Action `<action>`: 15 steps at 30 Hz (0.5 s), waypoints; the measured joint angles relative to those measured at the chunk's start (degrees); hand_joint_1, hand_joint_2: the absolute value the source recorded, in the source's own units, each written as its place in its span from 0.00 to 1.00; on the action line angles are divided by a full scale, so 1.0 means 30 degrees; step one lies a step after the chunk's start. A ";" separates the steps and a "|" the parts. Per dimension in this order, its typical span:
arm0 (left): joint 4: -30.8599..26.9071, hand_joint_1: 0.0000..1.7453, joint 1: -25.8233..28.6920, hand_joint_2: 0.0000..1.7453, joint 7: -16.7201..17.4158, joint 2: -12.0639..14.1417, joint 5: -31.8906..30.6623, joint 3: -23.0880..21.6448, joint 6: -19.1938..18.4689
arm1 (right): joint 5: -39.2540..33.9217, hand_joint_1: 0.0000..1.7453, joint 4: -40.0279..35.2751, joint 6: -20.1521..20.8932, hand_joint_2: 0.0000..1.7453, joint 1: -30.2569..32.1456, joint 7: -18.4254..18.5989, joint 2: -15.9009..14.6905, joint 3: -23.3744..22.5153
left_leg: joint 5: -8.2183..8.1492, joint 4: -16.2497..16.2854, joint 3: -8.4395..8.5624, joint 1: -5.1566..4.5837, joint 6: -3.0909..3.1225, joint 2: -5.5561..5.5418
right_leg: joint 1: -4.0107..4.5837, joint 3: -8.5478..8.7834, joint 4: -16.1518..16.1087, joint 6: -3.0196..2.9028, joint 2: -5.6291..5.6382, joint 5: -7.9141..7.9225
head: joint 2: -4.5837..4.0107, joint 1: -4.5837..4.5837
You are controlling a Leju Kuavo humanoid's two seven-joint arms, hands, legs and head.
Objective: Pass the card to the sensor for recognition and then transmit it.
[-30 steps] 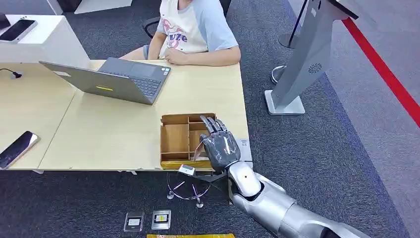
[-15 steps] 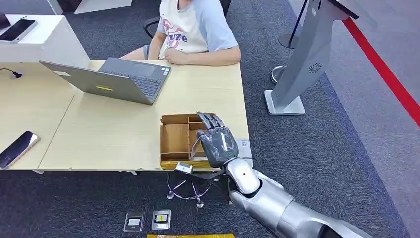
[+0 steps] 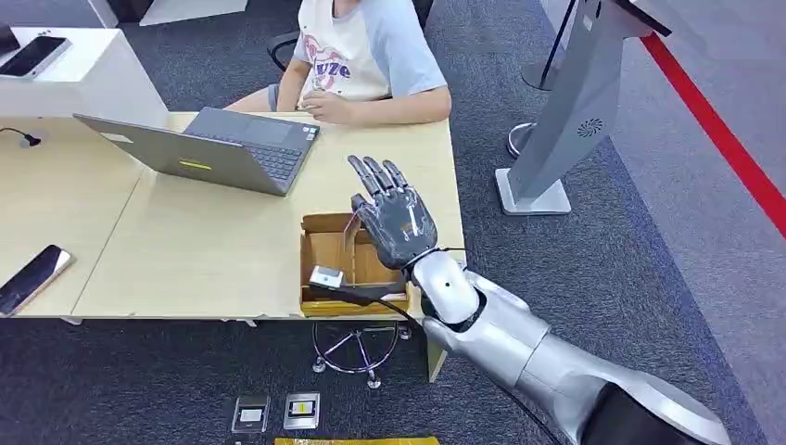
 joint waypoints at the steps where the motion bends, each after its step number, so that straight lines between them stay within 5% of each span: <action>1: 0.0000 0.00 0.0001 1.00 0.0000 -0.0007 -0.0007 0.0000 -0.0015 | 0.0044 1.00 -0.0030 0.0125 1.00 -0.0192 0.0015 0.0022 0.0015 | 0.0000 0.0000 -0.0003 0.0000 0.0000 -0.0002 | 0.0000 0.0000 0.0000 0.0000 -0.0003 0.0000 | -0.0007 -0.0007; 15: 0.0007 0.00 -0.0277 1.00 0.0270 -0.0189 -0.0590 0.0000 -0.0350 | -0.0335 1.00 0.1422 0.1691 1.00 -0.2676 -0.0022 0.1210 0.0569 | 0.0001 -0.0001 -0.0011 0.0001 0.0000 -0.0005 | 0.0001 -0.0003 0.0001 0.0000 -0.0002 0.0000 | -0.0001 -0.0007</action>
